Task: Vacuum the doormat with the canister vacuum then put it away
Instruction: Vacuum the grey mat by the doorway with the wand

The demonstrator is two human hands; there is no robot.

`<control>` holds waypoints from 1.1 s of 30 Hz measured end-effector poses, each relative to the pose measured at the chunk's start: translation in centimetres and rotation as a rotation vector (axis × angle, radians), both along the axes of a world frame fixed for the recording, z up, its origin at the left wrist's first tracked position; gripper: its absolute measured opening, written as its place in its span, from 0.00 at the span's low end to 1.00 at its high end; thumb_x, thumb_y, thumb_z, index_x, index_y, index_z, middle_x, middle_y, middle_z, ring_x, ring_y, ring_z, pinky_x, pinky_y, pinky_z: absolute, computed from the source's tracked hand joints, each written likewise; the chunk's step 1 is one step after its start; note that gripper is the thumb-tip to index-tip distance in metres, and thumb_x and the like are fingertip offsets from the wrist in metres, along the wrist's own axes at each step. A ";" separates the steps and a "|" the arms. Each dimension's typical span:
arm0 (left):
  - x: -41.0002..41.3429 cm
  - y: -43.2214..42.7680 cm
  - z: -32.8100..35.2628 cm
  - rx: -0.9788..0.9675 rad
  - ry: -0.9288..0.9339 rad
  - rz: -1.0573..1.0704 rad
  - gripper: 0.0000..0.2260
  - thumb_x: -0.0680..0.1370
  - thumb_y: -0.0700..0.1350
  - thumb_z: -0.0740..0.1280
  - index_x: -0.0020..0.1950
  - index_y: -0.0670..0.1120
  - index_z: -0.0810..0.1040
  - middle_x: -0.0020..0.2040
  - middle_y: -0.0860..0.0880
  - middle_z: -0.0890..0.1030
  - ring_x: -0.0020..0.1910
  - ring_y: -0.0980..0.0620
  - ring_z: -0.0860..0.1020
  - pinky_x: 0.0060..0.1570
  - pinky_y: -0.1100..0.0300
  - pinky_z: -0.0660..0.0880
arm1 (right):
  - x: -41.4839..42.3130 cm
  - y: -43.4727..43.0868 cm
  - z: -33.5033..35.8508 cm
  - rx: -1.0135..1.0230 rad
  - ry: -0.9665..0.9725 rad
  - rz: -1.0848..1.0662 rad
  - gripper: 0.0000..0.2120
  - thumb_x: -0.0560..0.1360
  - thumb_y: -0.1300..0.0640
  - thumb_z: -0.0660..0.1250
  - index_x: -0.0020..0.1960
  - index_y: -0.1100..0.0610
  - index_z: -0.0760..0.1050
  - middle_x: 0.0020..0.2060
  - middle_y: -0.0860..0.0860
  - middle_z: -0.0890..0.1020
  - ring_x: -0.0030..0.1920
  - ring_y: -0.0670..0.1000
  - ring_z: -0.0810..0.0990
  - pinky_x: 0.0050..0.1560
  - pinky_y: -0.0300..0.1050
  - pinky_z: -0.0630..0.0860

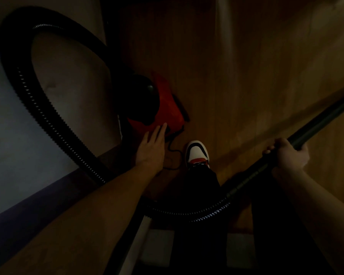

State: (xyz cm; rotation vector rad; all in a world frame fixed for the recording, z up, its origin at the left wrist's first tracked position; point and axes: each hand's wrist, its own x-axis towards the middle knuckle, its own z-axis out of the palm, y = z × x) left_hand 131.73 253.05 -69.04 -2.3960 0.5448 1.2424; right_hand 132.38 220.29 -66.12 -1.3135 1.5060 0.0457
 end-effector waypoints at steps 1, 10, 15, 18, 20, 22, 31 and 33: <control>0.0 0.4 -0.1 0.013 -0.001 -0.038 0.40 0.79 0.56 0.62 0.79 0.39 0.42 0.78 0.43 0.30 0.79 0.45 0.42 0.76 0.45 0.50 | 0.0 0.1 0.0 -0.004 -0.001 0.001 0.11 0.77 0.68 0.61 0.55 0.57 0.66 0.34 0.53 0.71 0.22 0.45 0.73 0.25 0.37 0.71; -1.4 1.6 -2.1 0.135 -0.137 -0.253 0.43 0.78 0.60 0.63 0.80 0.40 0.41 0.73 0.38 0.23 0.78 0.43 0.34 0.75 0.39 0.50 | 0.1 0.5 -1.2 0.002 0.017 0.005 0.13 0.77 0.67 0.62 0.59 0.56 0.67 0.35 0.52 0.73 0.25 0.46 0.74 0.26 0.39 0.74; -1.7 1.8 -3.1 0.168 -0.200 -0.224 0.38 0.79 0.54 0.66 0.80 0.43 0.49 0.74 0.39 0.24 0.77 0.42 0.33 0.74 0.37 0.50 | -1.0 0.6 -2.0 -0.026 0.008 0.028 0.12 0.77 0.68 0.62 0.57 0.56 0.66 0.34 0.52 0.72 0.25 0.46 0.73 0.26 0.38 0.72; -1.4 1.3 -3.3 0.154 -0.176 -0.124 0.34 0.80 0.54 0.64 0.80 0.44 0.54 0.75 0.41 0.25 0.78 0.43 0.34 0.75 0.38 0.49 | -1.4 0.5 -2.0 -0.020 0.024 0.041 0.13 0.77 0.67 0.62 0.58 0.56 0.67 0.35 0.52 0.73 0.26 0.46 0.74 0.26 0.39 0.74; -1.2 1.1 -3.0 0.089 -0.153 -0.023 0.36 0.79 0.57 0.63 0.80 0.42 0.51 0.76 0.43 0.26 0.78 0.45 0.35 0.75 0.39 0.48 | -1.6 0.5 -1.9 -0.014 0.020 0.045 0.13 0.77 0.67 0.62 0.58 0.57 0.66 0.35 0.52 0.72 0.26 0.46 0.74 0.25 0.38 0.73; -1.1 0.8 -2.1 -0.021 -0.121 0.108 0.40 0.78 0.58 0.61 0.80 0.40 0.46 0.77 0.45 0.29 0.79 0.47 0.37 0.76 0.40 0.46 | -1.7 0.4 -1.7 -0.021 0.005 0.041 0.12 0.77 0.68 0.61 0.57 0.57 0.66 0.34 0.53 0.72 0.24 0.46 0.73 0.25 0.38 0.72; 1.2 -5.8 6.6 -0.386 -0.061 0.552 0.38 0.80 0.58 0.57 0.80 0.43 0.39 0.80 0.52 0.34 0.79 0.53 0.40 0.77 0.43 0.48 | 0.4 -1.1 2.0 -0.008 0.025 -0.015 0.08 0.76 0.68 0.62 0.52 0.59 0.68 0.31 0.53 0.72 0.22 0.47 0.71 0.23 0.38 0.71; 2.1 -8.7 8.9 -0.442 -0.062 0.585 0.38 0.80 0.59 0.56 0.80 0.44 0.40 0.80 0.54 0.36 0.79 0.53 0.41 0.77 0.44 0.49 | 1.2 -1.5 3.2 0.000 0.042 -0.013 0.07 0.75 0.66 0.64 0.45 0.56 0.70 0.28 0.53 0.74 0.22 0.48 0.72 0.23 0.40 0.71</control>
